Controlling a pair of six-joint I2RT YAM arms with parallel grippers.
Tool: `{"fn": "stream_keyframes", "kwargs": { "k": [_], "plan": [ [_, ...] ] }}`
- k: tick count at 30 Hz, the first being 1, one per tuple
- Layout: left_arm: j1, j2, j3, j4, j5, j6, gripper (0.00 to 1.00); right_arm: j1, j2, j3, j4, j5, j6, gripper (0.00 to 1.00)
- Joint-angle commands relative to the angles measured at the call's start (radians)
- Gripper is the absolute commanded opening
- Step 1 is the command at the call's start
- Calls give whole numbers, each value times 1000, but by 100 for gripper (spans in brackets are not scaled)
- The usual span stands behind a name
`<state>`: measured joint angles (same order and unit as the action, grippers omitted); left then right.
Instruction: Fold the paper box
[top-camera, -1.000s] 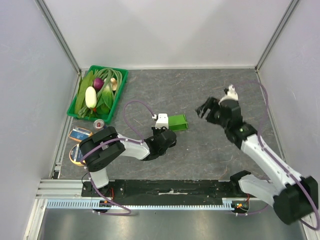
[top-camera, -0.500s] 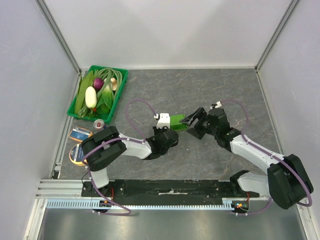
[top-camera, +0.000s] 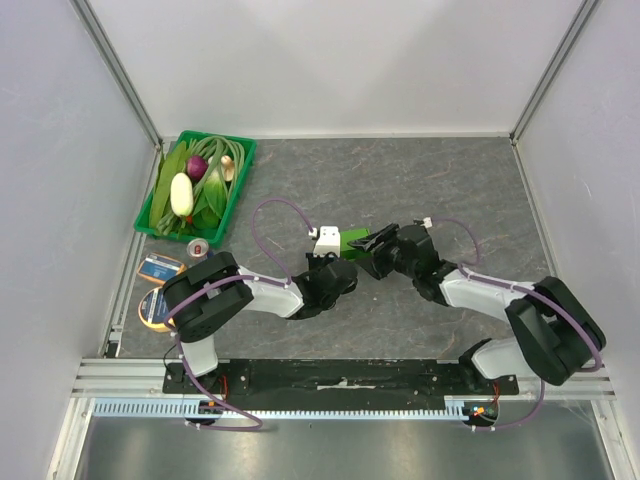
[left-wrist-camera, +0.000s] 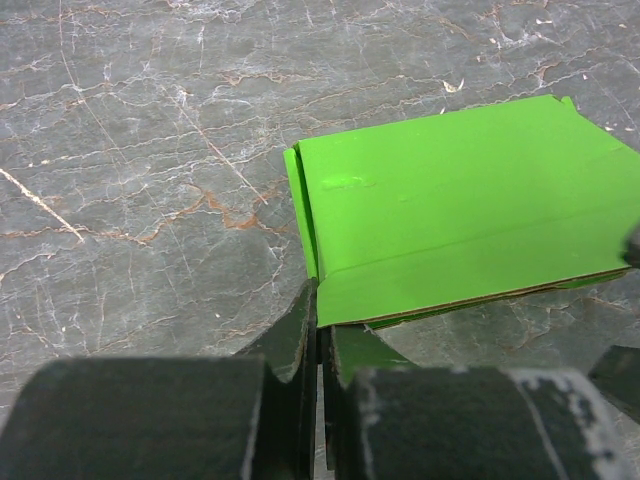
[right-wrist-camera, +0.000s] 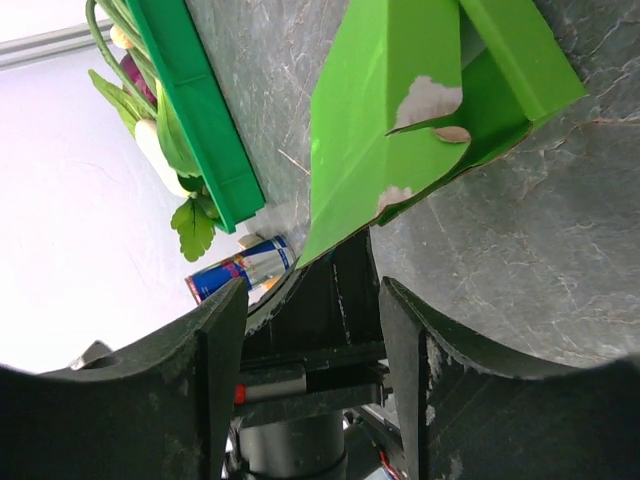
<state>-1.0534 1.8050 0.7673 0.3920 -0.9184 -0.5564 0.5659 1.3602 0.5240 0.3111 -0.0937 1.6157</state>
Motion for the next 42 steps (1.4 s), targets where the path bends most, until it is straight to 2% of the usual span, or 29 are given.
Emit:
{"fn": "stream_keyframes", "kwargs": {
  "k": [1,2,4,6,11,16,18,19,20,21,23,24,27,29,31,33,34,35,36,37,42],
  "plan": [
    [-7,27,-10,-97,-31,-2,2,23,66,37,72,84,82,61],
    [-7,25,-11,-99,-30,0,2,25,97,44,91,86,88,59],
    [-8,19,-13,-100,-30,-4,2,28,125,34,143,88,118,44],
    [-8,11,-22,-104,-17,-8,2,31,158,39,155,118,141,35],
    [-10,-6,-37,-90,7,0,2,35,220,47,190,127,144,33],
    [-11,-33,-57,-76,53,19,2,37,250,33,214,143,159,17],
    [-11,-68,-86,-71,85,29,11,37,272,25,238,141,161,6],
    [-11,-85,-97,-70,98,32,18,37,277,24,246,141,159,3],
    [-11,-104,-111,-74,128,33,32,37,290,22,250,140,151,1],
    [-11,-151,-131,-88,150,24,40,37,296,21,255,140,147,0],
    [-13,-215,-154,-166,214,-18,50,37,318,7,279,137,142,0],
    [-13,-287,-173,-186,243,-28,51,35,323,-1,295,137,141,0],
    [-13,-415,-212,-306,384,-54,52,35,339,-25,339,134,130,0],
    [-11,-556,-226,-344,500,-48,52,34,350,-41,364,129,118,0],
    [7,-668,-211,-439,548,-57,49,34,356,-48,381,127,95,0],
    [55,-705,-157,-478,662,-66,46,34,369,-61,396,126,76,3],
    [128,-705,-137,-472,714,-72,43,34,375,-67,431,124,58,4],
    [168,-687,-99,-460,818,-83,37,31,388,-77,450,124,50,5],
    [205,-670,-82,-443,861,-86,35,31,396,-84,468,118,43,6],
    [254,-644,-63,-396,892,-86,32,25,405,-87,511,112,26,7],
    [340,-379,64,-279,964,-60,15,20,444,-113,602,107,-13,8]
  ]
}}
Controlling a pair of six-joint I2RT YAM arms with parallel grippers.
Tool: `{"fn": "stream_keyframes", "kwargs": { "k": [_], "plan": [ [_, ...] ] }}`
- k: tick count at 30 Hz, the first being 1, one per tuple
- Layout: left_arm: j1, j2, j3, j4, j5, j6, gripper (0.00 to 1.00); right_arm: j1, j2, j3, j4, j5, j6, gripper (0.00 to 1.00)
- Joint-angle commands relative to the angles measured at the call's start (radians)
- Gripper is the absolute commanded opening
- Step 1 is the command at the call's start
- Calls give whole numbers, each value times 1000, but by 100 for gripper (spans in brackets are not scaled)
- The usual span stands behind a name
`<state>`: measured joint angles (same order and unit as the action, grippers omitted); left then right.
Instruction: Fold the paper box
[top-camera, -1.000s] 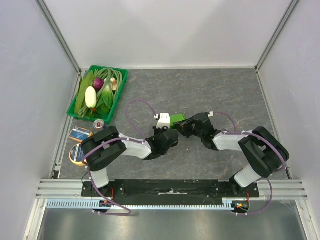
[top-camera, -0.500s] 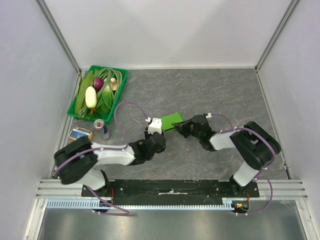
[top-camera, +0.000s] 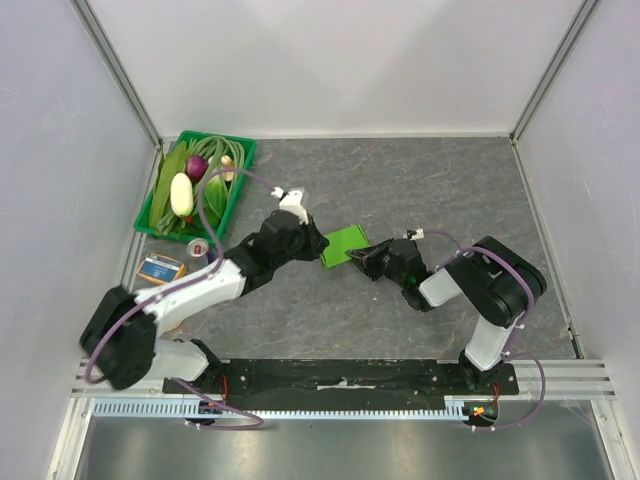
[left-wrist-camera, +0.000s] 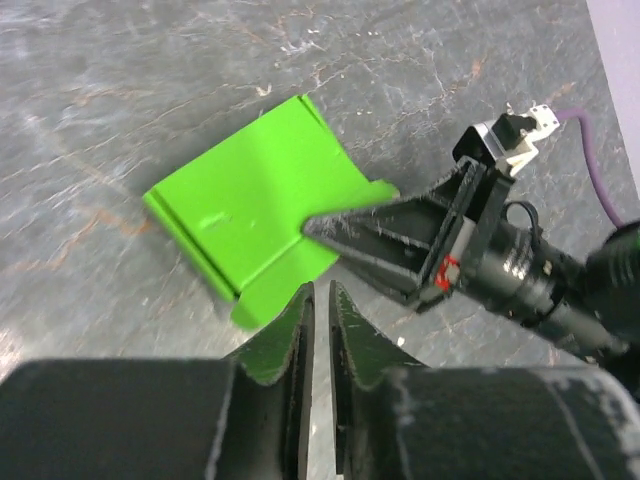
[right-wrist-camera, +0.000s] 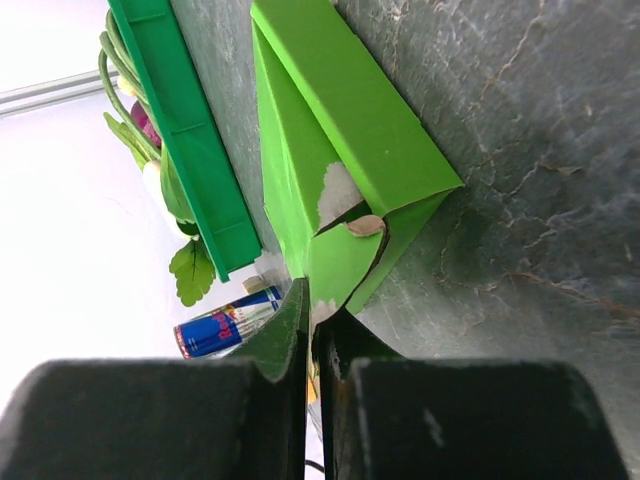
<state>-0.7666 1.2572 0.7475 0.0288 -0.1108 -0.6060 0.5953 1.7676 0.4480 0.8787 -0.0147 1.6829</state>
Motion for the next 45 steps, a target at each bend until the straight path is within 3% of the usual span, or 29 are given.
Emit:
{"fn": "stream_keyframes", "kwargs": {
  "k": [1,10,13,14,17,22,24,27,31,34,38,45],
  "plan": [
    [59,203,92,112,158,-24,14,-9,39,-37,32,30,-84,8],
    [81,551,170,172,145,-43,10,-14,32,-65,40,16,-150,15],
    [81,602,153,189,146,-46,9,-26,3,-84,19,-28,-216,23],
    [81,605,150,195,148,-47,9,-32,-17,-97,5,-65,-244,30],
    [79,599,128,203,152,-46,9,-74,-141,-109,-169,-167,-437,54],
    [81,576,124,168,140,-9,9,-232,-342,-1,-528,-416,-860,59],
    [81,567,127,157,141,5,9,-274,-410,61,-697,-474,-943,58],
    [81,556,131,140,140,14,9,-308,-462,132,-706,-554,-1032,57],
    [81,541,128,137,154,20,10,-334,-312,248,-577,-684,-1063,50],
    [81,525,138,126,164,32,11,-354,-171,314,-509,-682,-1081,46],
    [81,505,153,109,174,48,12,-365,-74,394,-601,-605,-1186,59],
    [81,493,179,99,198,72,17,-368,85,385,-428,-656,-1131,51]
  ]
}}
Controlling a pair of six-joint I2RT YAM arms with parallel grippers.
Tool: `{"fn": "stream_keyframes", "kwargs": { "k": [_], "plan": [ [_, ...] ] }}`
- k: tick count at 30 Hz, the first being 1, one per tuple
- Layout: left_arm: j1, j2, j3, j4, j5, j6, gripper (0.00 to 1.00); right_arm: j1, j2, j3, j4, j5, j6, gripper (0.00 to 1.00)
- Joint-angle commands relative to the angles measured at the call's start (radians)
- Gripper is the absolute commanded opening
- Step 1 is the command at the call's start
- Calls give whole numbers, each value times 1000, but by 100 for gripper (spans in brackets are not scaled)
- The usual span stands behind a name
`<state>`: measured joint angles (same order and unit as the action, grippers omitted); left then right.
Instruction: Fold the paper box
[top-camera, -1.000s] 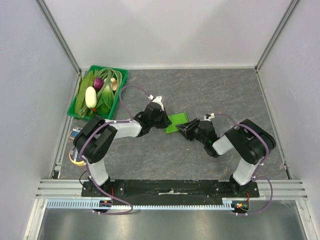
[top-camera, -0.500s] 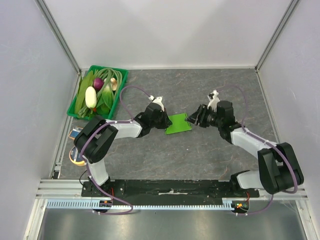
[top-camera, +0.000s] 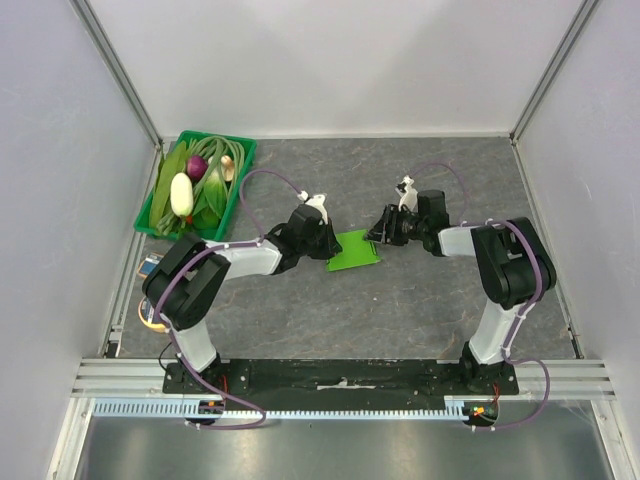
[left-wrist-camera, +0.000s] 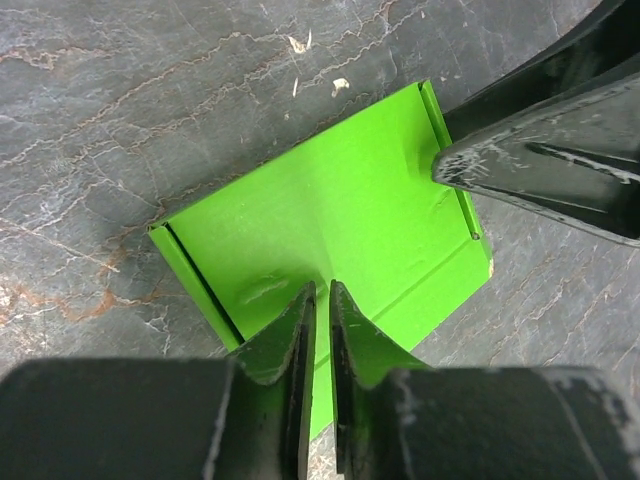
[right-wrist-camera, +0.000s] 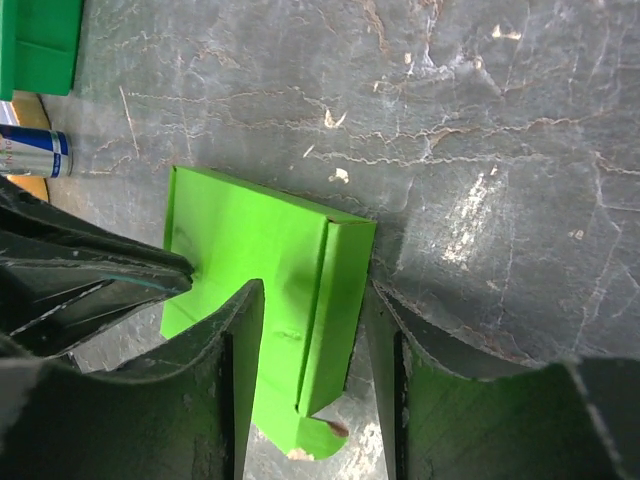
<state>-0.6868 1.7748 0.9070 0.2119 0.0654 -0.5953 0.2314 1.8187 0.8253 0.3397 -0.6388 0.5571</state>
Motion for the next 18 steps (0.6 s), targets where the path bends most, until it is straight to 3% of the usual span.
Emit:
{"fn": "stream_keyframes", "kwargs": {
  "k": [1,8,12,14,18],
  "plan": [
    [1,-28,24,-85,24,61,18,-1,42,2,113,-30,-6,48],
    [7,-116,17,-101,4,66,26,-3,67,-58,166,10,17,30],
    [10,-308,-75,-105,-62,28,47,-4,68,-95,197,21,36,24],
    [21,-363,-111,-133,-105,12,52,-12,71,-107,212,19,46,20],
    [76,-448,-216,-144,-32,-82,64,-33,83,-141,260,-7,75,13]
  ]
}}
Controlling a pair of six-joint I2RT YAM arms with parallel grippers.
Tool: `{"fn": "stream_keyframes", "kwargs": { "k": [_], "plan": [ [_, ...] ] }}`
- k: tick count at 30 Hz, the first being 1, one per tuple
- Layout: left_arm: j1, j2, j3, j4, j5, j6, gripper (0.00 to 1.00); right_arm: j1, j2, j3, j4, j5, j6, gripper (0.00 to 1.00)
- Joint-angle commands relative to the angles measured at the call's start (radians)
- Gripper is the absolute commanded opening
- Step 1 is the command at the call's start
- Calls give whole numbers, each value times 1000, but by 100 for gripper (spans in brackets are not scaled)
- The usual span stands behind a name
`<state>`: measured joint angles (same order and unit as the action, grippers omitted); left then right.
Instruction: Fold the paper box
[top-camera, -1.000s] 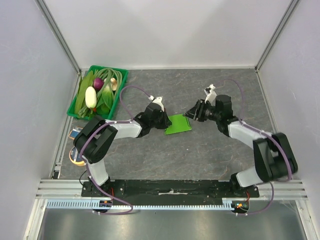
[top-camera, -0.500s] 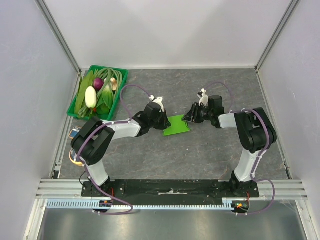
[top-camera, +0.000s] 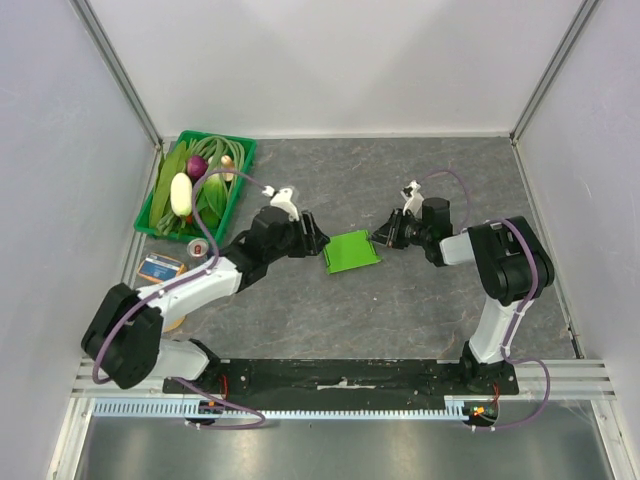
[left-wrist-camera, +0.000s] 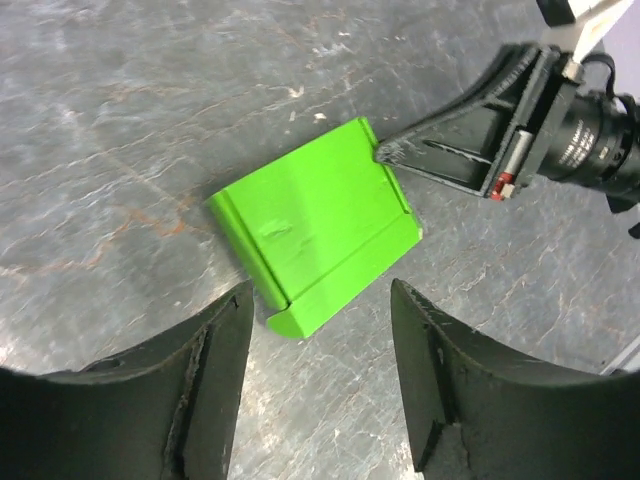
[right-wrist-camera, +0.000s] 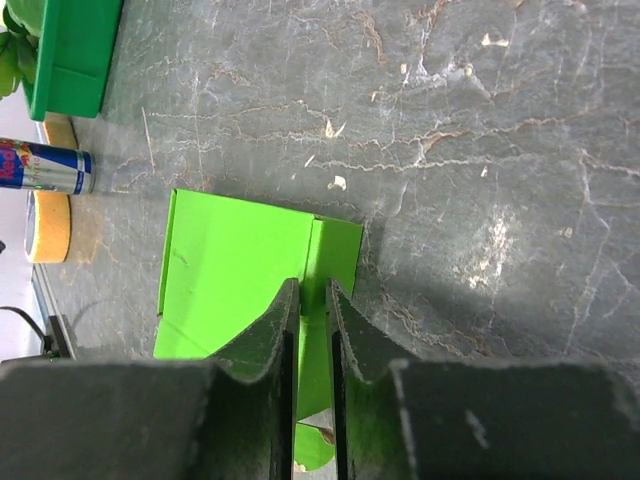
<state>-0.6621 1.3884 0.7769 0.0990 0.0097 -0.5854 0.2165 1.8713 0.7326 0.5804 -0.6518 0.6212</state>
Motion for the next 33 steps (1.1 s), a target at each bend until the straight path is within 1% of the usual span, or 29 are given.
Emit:
{"fn": "stream_keyframes", "kwargs": {
  "k": [1,3,6,7,9,16,18,19,20,23,24,29,33],
  "plan": [
    [64,-63,-103,-16,50,-112,66,-25,32,-55,32,1,20,10],
    [91,-52,-143,51,116,-168,69,-39,42,-62,52,-15,31,9],
    [107,21,-139,122,186,-221,70,-46,52,-61,53,-26,25,6],
    [107,44,-133,137,200,-232,70,-48,51,-64,52,-20,20,4],
    [107,106,-117,194,222,-266,71,-60,55,-68,45,-20,20,2],
    [108,244,-85,373,295,-344,73,-69,55,-71,61,-37,22,2],
    [107,279,-94,428,322,-381,72,-69,57,-71,65,-37,25,2],
    [107,285,-103,491,328,-393,72,-71,58,-71,65,-35,22,2],
    [107,291,-123,517,331,-415,72,-69,60,-70,65,-34,22,1],
    [107,258,-184,577,291,-430,72,-69,60,-70,70,-37,28,1],
    [107,220,-201,591,279,-430,72,-71,58,-71,73,-37,31,2],
    [107,104,-278,605,216,-412,72,-68,45,-71,78,-39,34,2],
    [107,110,-243,591,242,-410,75,-68,43,-73,84,-40,34,1]
  ]
}}
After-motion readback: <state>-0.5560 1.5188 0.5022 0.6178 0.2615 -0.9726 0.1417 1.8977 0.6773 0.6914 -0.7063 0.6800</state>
